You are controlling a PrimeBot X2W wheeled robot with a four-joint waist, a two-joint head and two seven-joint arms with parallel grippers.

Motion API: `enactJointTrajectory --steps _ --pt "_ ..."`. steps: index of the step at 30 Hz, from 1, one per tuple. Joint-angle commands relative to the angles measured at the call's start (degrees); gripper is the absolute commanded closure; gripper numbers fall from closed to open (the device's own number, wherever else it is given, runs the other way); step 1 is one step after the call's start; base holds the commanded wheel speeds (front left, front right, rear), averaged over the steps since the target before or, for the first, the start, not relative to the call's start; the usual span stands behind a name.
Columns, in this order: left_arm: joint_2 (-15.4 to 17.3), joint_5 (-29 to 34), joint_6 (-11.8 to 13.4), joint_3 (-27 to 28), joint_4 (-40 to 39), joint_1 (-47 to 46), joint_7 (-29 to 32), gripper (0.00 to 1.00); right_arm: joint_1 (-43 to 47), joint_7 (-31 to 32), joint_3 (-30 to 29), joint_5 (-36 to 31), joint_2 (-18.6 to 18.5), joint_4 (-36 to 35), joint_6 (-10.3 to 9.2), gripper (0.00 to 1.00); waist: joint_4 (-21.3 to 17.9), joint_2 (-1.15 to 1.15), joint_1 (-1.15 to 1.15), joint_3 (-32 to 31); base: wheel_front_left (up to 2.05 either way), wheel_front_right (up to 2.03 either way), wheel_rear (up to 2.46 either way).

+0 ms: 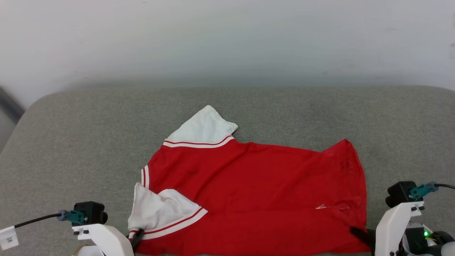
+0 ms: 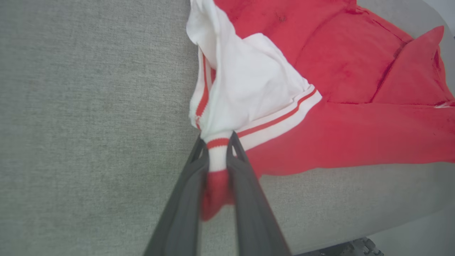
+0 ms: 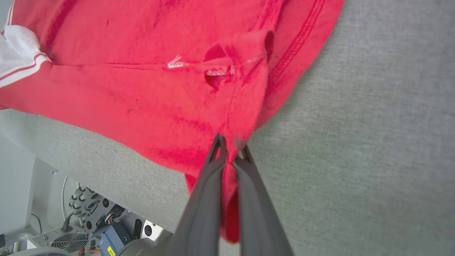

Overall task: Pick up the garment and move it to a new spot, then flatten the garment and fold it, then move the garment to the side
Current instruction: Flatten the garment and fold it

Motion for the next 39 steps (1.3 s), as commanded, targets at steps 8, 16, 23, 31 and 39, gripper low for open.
enactJointTrajectory --steps 8,16,23,31,39 --pt "-3.5 0.7 -1.8 0.7 5.0 -4.8 -5.3 0.00 1.7 -12.6 -1.9 -4.0 2.0 -2.1 0.00 0.00 -1.0 0.00 0.01 2.1 0.00 0.00 0.00" --pt "-4.1 6.2 0.4 3.4 4.8 -11.3 -14.4 0.00 0.9 -29.1 -5.3 -12.1 4.5 -8.2 0.00 0.00 -4.9 0.00 0.01 3.4 0.00 0.00 0.00" --pt "-5.0 10.2 0.5 4.4 6.6 -22.6 -19.1 0.00 -3.0 -37.2 -7.0 -17.4 7.8 -14.4 0.00 0.00 -9.2 0.00 0.01 9.6 0.00 0.00 0.00" --pt "-3.8 10.0 -3.4 3.4 15.2 -38.0 -14.7 0.00 -8.7 -41.9 -5.0 -19.8 9.4 -16.8 -0.01 0.00 -14.4 0.00 0.01 18.3 0.00 0.00 0.00" --pt "0.5 7.4 -10.3 -0.7 26.8 -49.6 1.8 0.00 -11.3 -43.6 -3.0 -18.8 9.9 -14.4 0.00 0.00 -18.7 0.00 0.01 22.3 0.00 0.00 0.00"
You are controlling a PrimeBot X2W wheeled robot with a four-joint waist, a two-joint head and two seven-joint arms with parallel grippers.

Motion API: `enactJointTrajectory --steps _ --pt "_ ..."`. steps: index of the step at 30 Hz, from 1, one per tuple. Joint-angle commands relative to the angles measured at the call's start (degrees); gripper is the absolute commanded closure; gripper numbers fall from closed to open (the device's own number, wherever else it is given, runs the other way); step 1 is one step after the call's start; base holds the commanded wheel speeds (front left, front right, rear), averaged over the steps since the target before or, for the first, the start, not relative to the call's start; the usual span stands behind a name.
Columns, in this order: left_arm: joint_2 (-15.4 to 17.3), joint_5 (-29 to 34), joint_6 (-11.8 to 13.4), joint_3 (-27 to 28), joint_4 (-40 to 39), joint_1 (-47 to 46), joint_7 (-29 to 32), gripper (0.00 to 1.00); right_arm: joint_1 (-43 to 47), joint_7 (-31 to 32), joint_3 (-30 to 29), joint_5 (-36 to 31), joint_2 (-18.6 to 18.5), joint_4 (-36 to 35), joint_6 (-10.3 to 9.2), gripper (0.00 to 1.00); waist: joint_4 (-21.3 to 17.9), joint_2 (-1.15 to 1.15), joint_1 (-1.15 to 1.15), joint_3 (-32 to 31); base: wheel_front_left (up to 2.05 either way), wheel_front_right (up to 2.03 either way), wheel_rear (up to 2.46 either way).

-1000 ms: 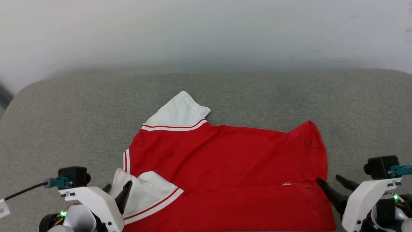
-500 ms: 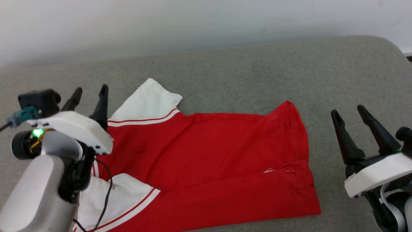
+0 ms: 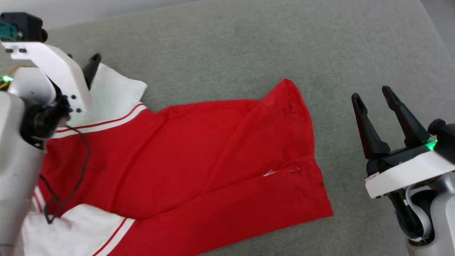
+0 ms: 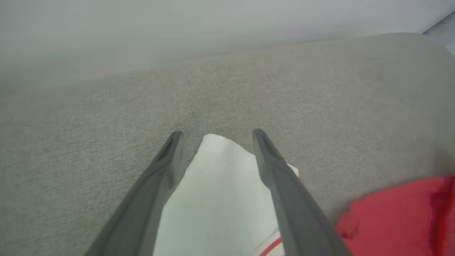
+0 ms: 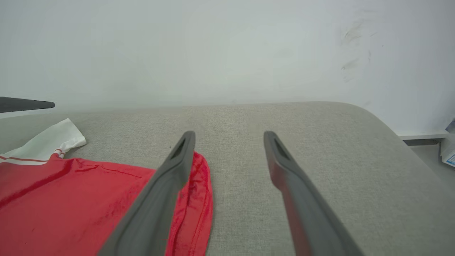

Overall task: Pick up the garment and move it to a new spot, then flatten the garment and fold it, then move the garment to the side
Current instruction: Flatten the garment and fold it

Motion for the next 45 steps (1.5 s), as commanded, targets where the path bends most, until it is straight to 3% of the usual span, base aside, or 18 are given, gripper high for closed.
enactJointTrajectory --steps 1,6,11,12,13,14,15,23,31,38,45 --pt "1.3 -0.2 -0.8 -1.1 1.6 -1.8 3.7 0.00 -1.0 -0.4 0.3 0.5 0.2 0.5 0.00 0.00 -2.6 0.00 -0.01 2.2 0.00 0.00 0.00" --pt "5.2 -0.4 -1.7 -3.7 5.7 -4.8 15.7 0.00 -1.5 -1.2 1.4 1.7 0.5 1.8 0.00 0.00 -4.8 0.00 -0.01 4.0 0.00 0.00 0.00" --pt "6.1 -1.5 -0.2 -5.0 8.7 -4.2 24.0 0.00 -1.6 -0.7 2.6 3.5 0.5 3.5 0.00 0.00 -6.1 0.00 -0.01 5.3 0.00 0.00 0.00" --pt "6.1 -1.9 0.0 -5.5 9.3 -3.7 25.5 0.17 -1.7 -0.7 2.6 3.7 0.3 3.6 -0.01 0.00 -6.2 0.00 -0.01 5.4 0.00 0.00 0.00" --pt "5.9 -2.2 0.1 -5.7 9.8 -3.2 26.4 0.57 -1.9 -0.6 2.8 4.1 0.1 3.8 0.00 0.00 -6.3 0.00 -0.01 5.5 0.00 0.00 0.00" --pt "5.4 -2.6 0.3 -5.7 10.0 -2.7 26.8 0.87 -1.9 -0.3 3.0 4.5 -0.1 4.1 0.00 0.00 -6.3 0.00 -0.01 5.6 0.00 0.00 0.00" --pt "4.8 -3.0 0.5 -5.8 10.1 -2.3 27.1 1.00 -2.1 -0.2 2.9 4.8 -0.3 4.2 0.00 0.00 -6.2 0.00 -0.01 5.6 0.00 0.00 0.00" --pt "2.5 -2.6 1.0 -5.3 9.7 -2.8 21.9 1.00 -4.9 5.1 3.2 11.0 -3.4 5.9 0.00 0.00 -3.8 0.00 -0.01 4.7 0.00 0.00 0.00" --pt "-1.5 -1.9 -0.2 -4.7 8.0 -8.4 14.7 1.00 -12.8 22.3 4.9 20.1 -9.0 12.6 -0.01 0.00 2.9 0.00 -0.01 3.7 0.00 0.00 0.00" --pt "-4.7 -0.8 -1.7 -6.0 5.0 -11.2 11.1 1.00 -19.7 35.2 6.2 23.0 -10.8 17.0 0.00 0.00 8.0 0.00 -0.01 5.0 0.00 0.00 0.00" --pt "-6.6 0.3 -2.8 -7.6 2.0 -12.8 9.3 1.00 -26.3 42.9 7.2 22.7 -10.8 23.6 0.00 0.00 11.8 0.00 -0.01 6.9 0.00 0.00 0.00"
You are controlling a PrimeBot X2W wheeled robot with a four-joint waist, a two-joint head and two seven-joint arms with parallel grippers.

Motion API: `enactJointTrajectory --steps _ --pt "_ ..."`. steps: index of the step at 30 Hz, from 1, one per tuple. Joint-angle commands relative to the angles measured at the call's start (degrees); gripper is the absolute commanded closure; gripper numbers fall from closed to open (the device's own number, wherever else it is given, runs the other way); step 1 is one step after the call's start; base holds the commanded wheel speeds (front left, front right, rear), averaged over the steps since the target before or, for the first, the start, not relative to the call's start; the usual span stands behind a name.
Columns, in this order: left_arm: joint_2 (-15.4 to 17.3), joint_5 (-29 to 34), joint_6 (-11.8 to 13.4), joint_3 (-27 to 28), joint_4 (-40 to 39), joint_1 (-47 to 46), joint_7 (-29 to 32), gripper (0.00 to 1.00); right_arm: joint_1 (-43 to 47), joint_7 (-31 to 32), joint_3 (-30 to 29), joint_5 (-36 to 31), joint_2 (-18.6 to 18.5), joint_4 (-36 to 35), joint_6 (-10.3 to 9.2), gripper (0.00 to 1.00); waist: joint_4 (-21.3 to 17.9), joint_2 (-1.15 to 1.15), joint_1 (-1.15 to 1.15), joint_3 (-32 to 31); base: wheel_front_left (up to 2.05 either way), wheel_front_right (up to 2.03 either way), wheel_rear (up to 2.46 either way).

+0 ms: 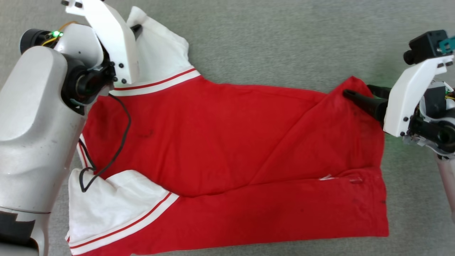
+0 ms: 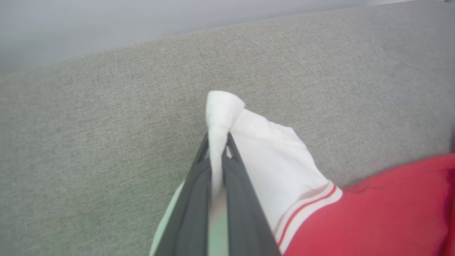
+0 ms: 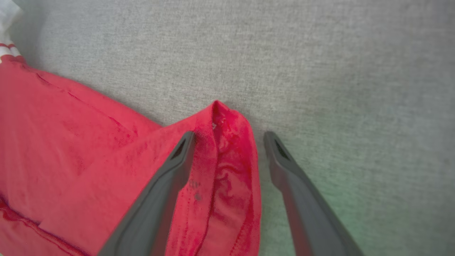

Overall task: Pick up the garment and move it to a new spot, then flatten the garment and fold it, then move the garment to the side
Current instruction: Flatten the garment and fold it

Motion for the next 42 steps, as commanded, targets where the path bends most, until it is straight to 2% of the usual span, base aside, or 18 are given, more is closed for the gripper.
enactJointTrajectory --steps 1,4,5,7,12,18,24,28,33,37,42 --pt "-0.4 0.3 -0.3 -0.3 -0.4 -0.6 -0.5 1.00 -0.9 1.3 0.4 0.1 0.2 1.4 -0.01 0.00 1.1 0.00 0.00 0.9 0.00 0.00 0.00" --pt "-0.5 0.3 -0.6 -0.5 -1.0 -0.2 -1.0 1.00 -1.1 5.5 1.8 -0.5 0.5 5.5 -0.01 0.00 1.8 0.00 0.00 1.3 0.00 0.00 0.00" --pt "-0.6 0.2 -0.7 -0.6 -1.1 0.1 -1.2 1.00 -0.8 6.8 2.2 -0.7 0.7 6.6 -0.03 0.54 1.9 0.00 0.00 1.3 0.00 0.00 0.00" --pt "-0.5 0.0 -0.9 -0.6 -1.2 0.7 -1.6 1.00 -0.4 9.1 3.1 -0.6 1.3 8.3 -0.04 1.00 2.2 0.00 0.00 1.2 0.00 0.00 0.00" --pt "-0.4 -0.9 -1.0 0.1 -1.2 2.2 -3.1 1.00 -1.2 9.1 4.0 -0.7 0.7 7.6 -0.01 1.00 2.8 0.00 0.00 0.2 0.00 0.00 0.00" --pt "0.4 -2.3 -1.2 1.9 -1.8 5.7 -6.5 1.00 -1.8 2.9 3.3 -2.7 -2.8 3.2 -0.01 1.00 3.6 0.00 0.00 -3.7 0.00 0.00 0.00" --pt "2.5 -4.1 -0.2 4.6 -5.9 12.7 -10.7 1.00 4.0 -2.1 0.1 -4.7 -4.4 -1.9 -0.02 1.00 4.4 0.00 0.00 -8.7 0.00 0.00 0.00" --pt "4.2 -5.1 1.8 6.7 -10.9 19.8 -13.4 1.00 10.2 -4.0 -3.2 -5.6 -4.3 -5.5 -0.02 1.00 4.9 0.00 0.00 -11.7 0.00 0.00 0.00" --pt "5.8 -6.7 5.6 9.8 -17.3 31.6 -17.1 1.00 18.8 -7.0 -6.5 -6.8 -2.3 -9.3 -0.02 1.00 5.1 0.00 0.00 -14.6 0.00 0.00 0.00" --pt "5.2 -8.5 8.7 11.5 -21.2 42.2 -19.5 1.00 24.8 -10.1 -8.4 -7.8 -0.3 -10.6 -0.03 1.00 5.1 0.00 0.00 -16.0 0.00 0.00 0.00" --pt "2.0 -11.0 10.7 11.2 -21.8 51.9 -21.7 1.00 30.6 -15.5 -10.5 -8.9 2.1 -8.7 -0.03 1.00 5.4 0.00 0.00 -17.2 0.00 0.00 0.00"
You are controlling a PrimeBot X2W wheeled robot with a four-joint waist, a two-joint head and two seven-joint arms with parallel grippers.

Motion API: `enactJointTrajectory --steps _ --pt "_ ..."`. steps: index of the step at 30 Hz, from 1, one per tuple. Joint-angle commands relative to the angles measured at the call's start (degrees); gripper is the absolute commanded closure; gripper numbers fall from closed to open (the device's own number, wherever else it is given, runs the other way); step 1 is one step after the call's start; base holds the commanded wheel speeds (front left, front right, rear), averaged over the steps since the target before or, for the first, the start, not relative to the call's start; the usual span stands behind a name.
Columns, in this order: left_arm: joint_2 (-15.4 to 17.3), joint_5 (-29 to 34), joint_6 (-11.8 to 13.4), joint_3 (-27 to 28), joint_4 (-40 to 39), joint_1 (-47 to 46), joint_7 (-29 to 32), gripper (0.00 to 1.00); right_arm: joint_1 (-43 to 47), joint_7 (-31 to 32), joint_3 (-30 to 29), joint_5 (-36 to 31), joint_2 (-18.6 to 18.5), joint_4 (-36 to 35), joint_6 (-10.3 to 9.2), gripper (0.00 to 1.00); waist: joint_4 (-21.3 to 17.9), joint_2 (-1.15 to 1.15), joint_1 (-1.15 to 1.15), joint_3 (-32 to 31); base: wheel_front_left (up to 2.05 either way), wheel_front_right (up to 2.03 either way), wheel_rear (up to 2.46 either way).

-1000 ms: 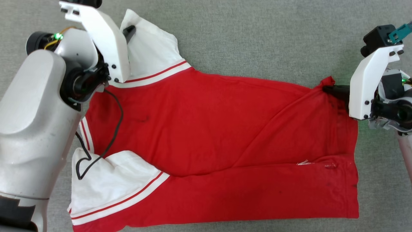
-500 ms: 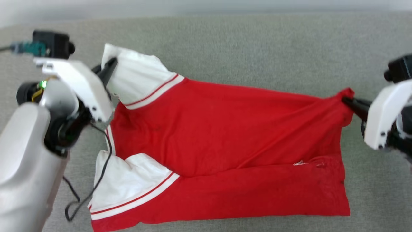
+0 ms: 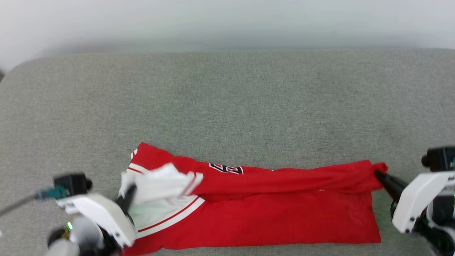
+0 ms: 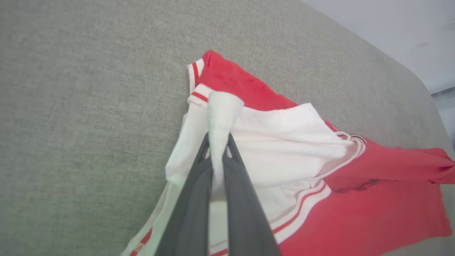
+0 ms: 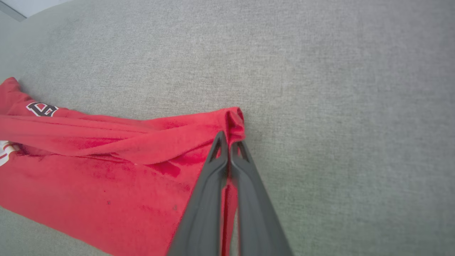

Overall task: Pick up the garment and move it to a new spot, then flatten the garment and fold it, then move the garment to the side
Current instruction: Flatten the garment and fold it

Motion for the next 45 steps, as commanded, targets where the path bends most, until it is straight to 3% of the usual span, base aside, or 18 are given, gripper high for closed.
enactJointTrajectory --steps 1,2,3,4,5,6,7,16,23,32,38,45 --pt "-1.0 -0.7 0.4 -0.2 0.7 2.1 -0.7 1.00 1.9 -1.6 -0.6 -0.1 0.9 0.9 -0.06 1.00 0.1 0.00 0.01 -0.3 0.00 0.00 0.00" --pt "-1.6 -1.0 0.3 -0.5 1.3 3.2 -1.2 1.00 2.6 -2.7 -0.6 -0.4 1.1 1.3 -0.06 0.96 0.1 0.00 0.01 -0.5 0.00 0.00 0.00" --pt "-2.8 -1.8 -0.1 -0.5 2.0 4.1 -1.7 0.89 3.6 -3.9 -0.7 -0.4 1.6 1.8 -0.06 0.77 0.2 0.00 0.01 -0.7 0.00 0.00 0.00" --pt "-3.5 -2.2 -0.4 -0.7 2.9 4.8 -2.0 0.77 4.6 -4.7 -0.7 -0.2 2.0 2.3 -0.06 0.79 0.2 0.00 0.01 -0.8 0.00 0.00 0.00" --pt "-3.9 -2.4 -0.6 -0.9 4.1 5.5 -2.4 0.57 5.6 -5.5 -0.7 -0.1 2.4 2.7 -0.06 0.74 0.1 0.00 0.01 -1.0 0.00 0.00 0.00" --pt "-4.5 -2.7 -0.9 -1.0 5.0 5.9 -2.8 0.04 6.3 -6.3 -0.5 -0.3 2.7 2.9 -0.06 0.43 -0.1 0.00 0.01 -1.3 0.00 0.00 0.00" --pt "-5.3 -3.1 -1.1 -1.1 5.8 6.2 -3.3 0.00 7.1 -7.2 -0.5 -0.4 3.0 3.0 -0.06 0.00 -0.2 0.00 0.01 -1.6 0.00 0.00 0.00" --pt "-6.6 0.9 -1.5 -0.9 6.7 7.0 -11.9 0.00 13.2 -10.7 -1.1 -1.8 3.6 -1.4 -0.05 0.00 -1.3 0.00 0.01 -4.8 0.00 0.00 0.00" --pt "-6.3 6.4 -0.5 -1.9 2.0 5.0 -17.5 0.00 16.3 -7.1 -5.2 -2.7 3.5 -9.9 -0.05 0.00 -1.4 0.00 0.01 -6.4 0.00 0.00 0.00" --pt "-6.7 18.3 3.0 -4.1 -4.7 1.3 -27.7 0.00 14.3 9.0 -13.2 -1.0 3.3 -14.4 -0.04 0.00 0.2 0.00 0.01 -6.1 0.00 0.00 0.00" --pt "-7.9 24.3 4.5 -4.7 -7.8 -0.1 -30.3 0.00 12.7 19.2 -15.3 -0.5 3.8 -13.6 -0.04 0.00 3.2 0.00 0.01 -4.4 0.00 0.00 0.00" --pt "-9.2 27.2 3.9 -5.2 -9.1 -1.0 -30.9 0.00 10.0 23.1 -14.6 -0.3 5.4 -9.4 -0.04 0.00 6.7 0.00 0.01 -1.3 0.00 0.00 0.00"
